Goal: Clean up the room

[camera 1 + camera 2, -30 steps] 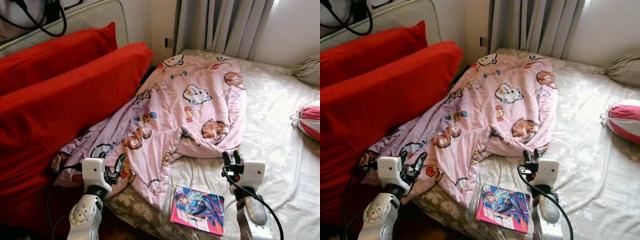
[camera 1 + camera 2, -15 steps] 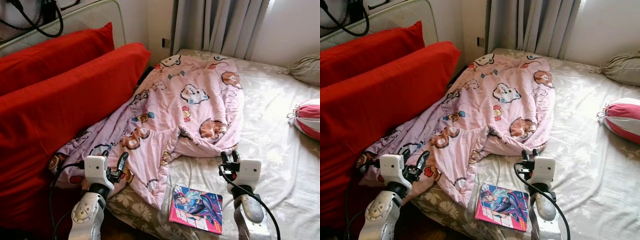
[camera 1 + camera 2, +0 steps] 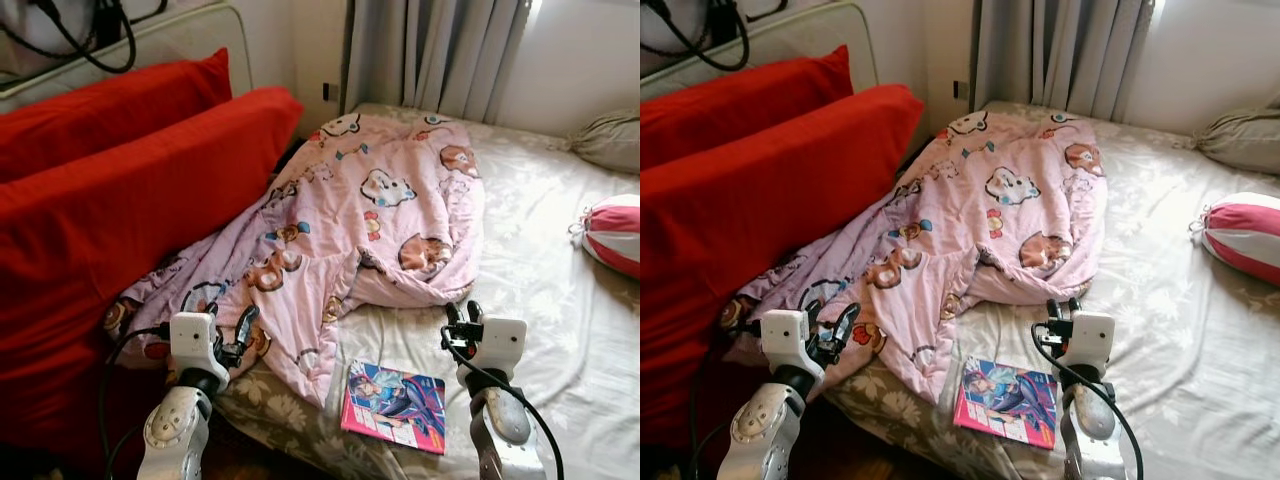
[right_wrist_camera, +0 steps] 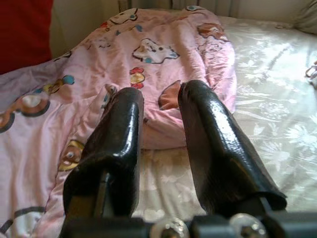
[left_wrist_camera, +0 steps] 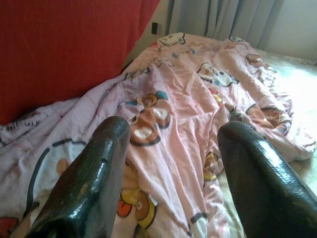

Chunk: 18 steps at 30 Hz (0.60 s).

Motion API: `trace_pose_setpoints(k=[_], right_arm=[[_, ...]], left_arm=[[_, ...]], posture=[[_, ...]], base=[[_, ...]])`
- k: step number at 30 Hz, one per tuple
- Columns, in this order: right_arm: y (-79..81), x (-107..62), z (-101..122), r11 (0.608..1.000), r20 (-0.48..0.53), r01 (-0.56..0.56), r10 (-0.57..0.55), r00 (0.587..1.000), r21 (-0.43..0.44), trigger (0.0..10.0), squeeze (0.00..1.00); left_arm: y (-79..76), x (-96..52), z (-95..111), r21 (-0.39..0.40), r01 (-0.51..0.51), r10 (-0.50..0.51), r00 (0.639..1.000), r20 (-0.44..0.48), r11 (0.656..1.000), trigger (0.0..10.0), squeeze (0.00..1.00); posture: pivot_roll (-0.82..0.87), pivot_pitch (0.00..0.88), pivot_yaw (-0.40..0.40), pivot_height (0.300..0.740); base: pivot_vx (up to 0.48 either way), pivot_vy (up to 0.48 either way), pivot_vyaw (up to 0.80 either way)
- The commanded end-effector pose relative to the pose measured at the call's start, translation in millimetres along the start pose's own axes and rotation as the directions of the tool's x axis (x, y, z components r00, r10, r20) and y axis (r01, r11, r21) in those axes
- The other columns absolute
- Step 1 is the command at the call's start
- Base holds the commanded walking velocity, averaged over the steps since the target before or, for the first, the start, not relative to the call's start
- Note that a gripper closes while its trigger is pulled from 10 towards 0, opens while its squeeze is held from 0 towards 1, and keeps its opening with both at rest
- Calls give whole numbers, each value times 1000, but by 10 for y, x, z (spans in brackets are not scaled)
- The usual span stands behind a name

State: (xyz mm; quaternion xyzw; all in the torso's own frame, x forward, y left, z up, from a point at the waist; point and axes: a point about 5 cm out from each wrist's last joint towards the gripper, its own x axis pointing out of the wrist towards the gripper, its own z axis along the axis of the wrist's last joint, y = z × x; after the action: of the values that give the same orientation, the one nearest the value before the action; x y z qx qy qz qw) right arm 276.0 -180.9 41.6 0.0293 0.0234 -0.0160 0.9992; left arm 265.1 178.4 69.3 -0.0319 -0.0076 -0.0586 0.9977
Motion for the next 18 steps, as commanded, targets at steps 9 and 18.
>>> trace_pose_setpoints(k=[9,18], right_arm=[[45,-19,-49,999,-18,-4,5,1000,33,10000,0],[60,-13,-56,999,-24,-13,14,1000,36,10000,0]], left_arm=[[-7,-29,11,-8,-3,3,1000,-5,1000,10000,0],[4,-20,22,-9,-6,6,1000,-6,1000,10000,0]], posture=[[9,81,-25,652],[10,93,-27,652]], base=[[0,0,0],[0,0,0]])
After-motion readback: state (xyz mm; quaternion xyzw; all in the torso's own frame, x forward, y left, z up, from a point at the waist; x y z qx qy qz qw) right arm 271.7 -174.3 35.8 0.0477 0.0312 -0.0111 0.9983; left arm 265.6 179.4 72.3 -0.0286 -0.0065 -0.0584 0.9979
